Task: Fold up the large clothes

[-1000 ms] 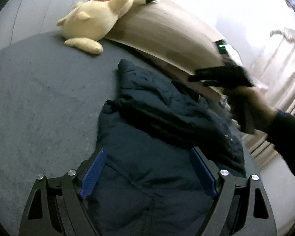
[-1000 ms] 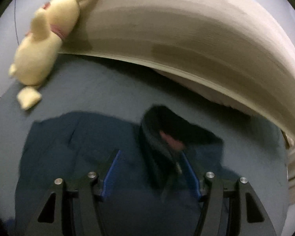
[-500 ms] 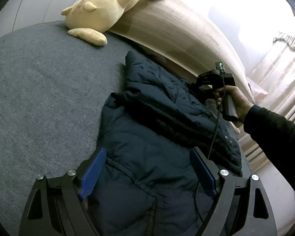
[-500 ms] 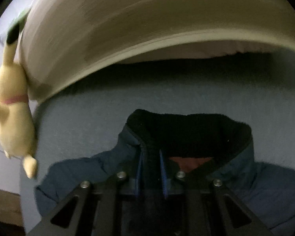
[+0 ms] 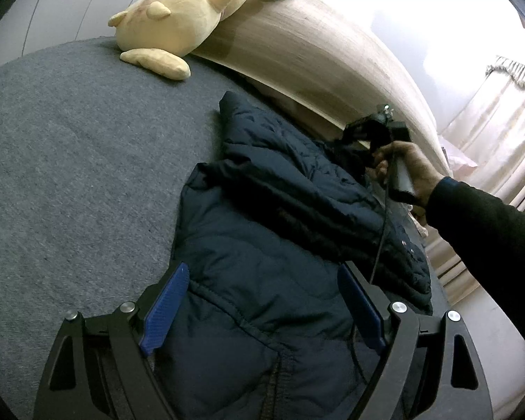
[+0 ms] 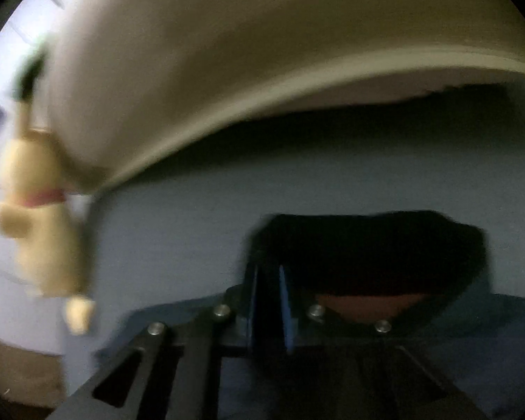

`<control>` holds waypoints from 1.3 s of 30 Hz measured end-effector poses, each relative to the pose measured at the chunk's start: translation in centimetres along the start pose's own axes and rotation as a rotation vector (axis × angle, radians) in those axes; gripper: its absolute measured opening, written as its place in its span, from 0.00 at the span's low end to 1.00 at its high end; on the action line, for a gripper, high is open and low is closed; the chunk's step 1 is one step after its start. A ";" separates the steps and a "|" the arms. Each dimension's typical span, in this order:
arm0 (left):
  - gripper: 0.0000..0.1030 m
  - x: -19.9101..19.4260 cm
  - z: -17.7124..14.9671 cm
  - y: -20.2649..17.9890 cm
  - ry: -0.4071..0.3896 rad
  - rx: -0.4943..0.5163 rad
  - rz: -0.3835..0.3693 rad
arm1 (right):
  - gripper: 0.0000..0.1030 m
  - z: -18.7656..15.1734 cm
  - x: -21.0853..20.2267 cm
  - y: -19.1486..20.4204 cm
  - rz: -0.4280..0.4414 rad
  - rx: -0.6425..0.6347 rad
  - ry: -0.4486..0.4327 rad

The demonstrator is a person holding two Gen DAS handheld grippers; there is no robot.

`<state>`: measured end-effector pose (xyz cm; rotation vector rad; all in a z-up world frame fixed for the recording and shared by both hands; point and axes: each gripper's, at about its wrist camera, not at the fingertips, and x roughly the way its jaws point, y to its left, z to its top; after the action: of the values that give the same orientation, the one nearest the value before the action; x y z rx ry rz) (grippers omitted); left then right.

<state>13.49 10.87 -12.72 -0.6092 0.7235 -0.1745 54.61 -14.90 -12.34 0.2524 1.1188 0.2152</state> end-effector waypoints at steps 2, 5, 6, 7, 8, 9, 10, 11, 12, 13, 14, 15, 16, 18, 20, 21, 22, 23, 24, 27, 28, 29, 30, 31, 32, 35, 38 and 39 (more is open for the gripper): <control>0.84 0.0 0.0 0.0 0.000 -0.001 -0.001 | 0.13 0.1 -0.9 0.1 -0.079 -0.017 -0.060; 0.84 0.1 0.0 0.0 0.000 -0.002 0.000 | 0.14 -0.1 -4.1 0.3 -0.035 0.007 -0.170; 0.84 0.1 0.0 0.0 0.000 -0.001 0.000 | 0.14 -0.4 -5.5 1.0 -0.026 -0.024 -0.200; 0.84 0.2 0.0 0.0 0.001 -0.001 0.001 | 0.14 -0.8 -6.7 1.8 0.011 -0.059 -0.205; 0.84 0.1 0.0 0.0 0.000 -0.001 0.000 | 0.14 -1.3 -7.5 2.4 0.060 -0.082 -0.190; 0.84 0.1 0.0 0.0 0.000 -0.002 0.000 | 0.14 -2.1 -8.1 3.1 0.130 -0.109 -0.157; 0.84 0.1 0.0 0.0 0.000 -0.001 0.000 | 0.14 -3.0 -8.4 3.9 0.200 -0.144 -0.111; 0.84 0.1 -0.1 0.0 0.000 0.000 0.001 | 0.14 -4.1 -8.2 4.7 0.266 -0.190 -0.040; 0.84 0.1 -0.1 0.0 0.000 0.001 0.002 | 0.14 -4.9 -7.8 5.0 0.288 -0.216 0.010; 0.84 0.1 -0.1 0.0 0.000 0.001 0.001 | 0.14 -5.7 -6.8 5.1 0.305 -0.228 0.070; 0.84 0.1 -0.1 0.0 -0.001 0.000 0.001 | 0.15 -5.9 -5.6 4.9 0.326 -0.223 0.128; 0.84 0.1 -0.1 0.0 -0.001 0.000 0.000 | 0.15 -5.9 -4.0 4.1 0.285 -0.213 0.163; 0.84 0.1 -0.1 0.0 -0.001 0.000 0.000 | 0.15 -5.6 -3.1 3.2 0.206 -0.202 0.139; 0.84 0.1 -0.1 0.0 -0.001 0.000 0.000 | 0.15 -4.1 -1.4 -0.3 0.183 -0.028 0.090; 0.84 0.2 -0.1 0.1 0.000 0.000 -0.002 | 0.09 -3.4 -0.1 -3.5 0.245 0.116 0.076; 0.85 0.2 -0.1 0.1 0.000 0.000 -0.002 | 0.08 -3.4 0.6 -4.2 0.257 0.143 0.088; 0.85 0.2 -0.1 0.1 0.000 0.000 -0.002 | 0.04 -3.6 1.0 -4.0 0.238 0.122 0.082; 0.85 0.2 -0.1 0.2 0.000 -0.001 -0.003 | 0.04 -3.7 1.2 -3.7 0.229 0.110 0.075; 0.85 0.2 -0.1 0.2 0.000 -0.001 -0.004 | 0.04 -3.8 1.2 -3.9 0.230 0.120 0.074; 0.85 0.2 -0.1 0.1 -0.001 -0.001 -0.004 | 0.06 -3.9 0.7 -5.5 0.259 0.204 0.098; 0.85 0.2 -0.1 0.1 -0.001 -0.001 -0.003 | 0.10 -4.4 0.0 -5.7 0.269 0.215 0.096; 0.85 0.2 -0.1 0.1 -0.001 -0.001 -0.003 | 0.10 -4.5 -0.8 -5.0 0.279 0.200 0.088; 0.85 0.2 -0.1 0.1 -0.001 -0.001 -0.003 | 0.11 -4.5 -1.7 -4.3 0.288 0.161 0.076; 0.85 0.2 -0.1 0.1 -0.001 0.000 -0.003 | 0.11 -4.6 -2.1 -3.3 0.289 0.132 0.064; 0.85 0.2 -0.1 0.2 -0.001 -0.001 -0.003 | 0.11 -4.6 -2.6 -2.8 0.282 0.115 0.054; 0.85 0.2 -0.1 0.2 -0.002 -0.001 -0.003 | 0.11 -3.9 -2.1 -2.2 0.196 0.091 0.030; 0.85 0.2 -0.1 0.2 -0.002 -0.001 -0.003 | 0.10 -4.1 -0.2 -3.3 0.165 0.130 0.041; 0.85 0.2 -0.1 0.2 -0.002 -0.001 -0.003 | 0.08 -4.2 0.5 -3.3 0.148 0.130 0.055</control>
<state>13.58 10.88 -13.01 -0.6109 0.7211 -0.1762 51.15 -17.52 -15.53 0.4479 1.1709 0.2821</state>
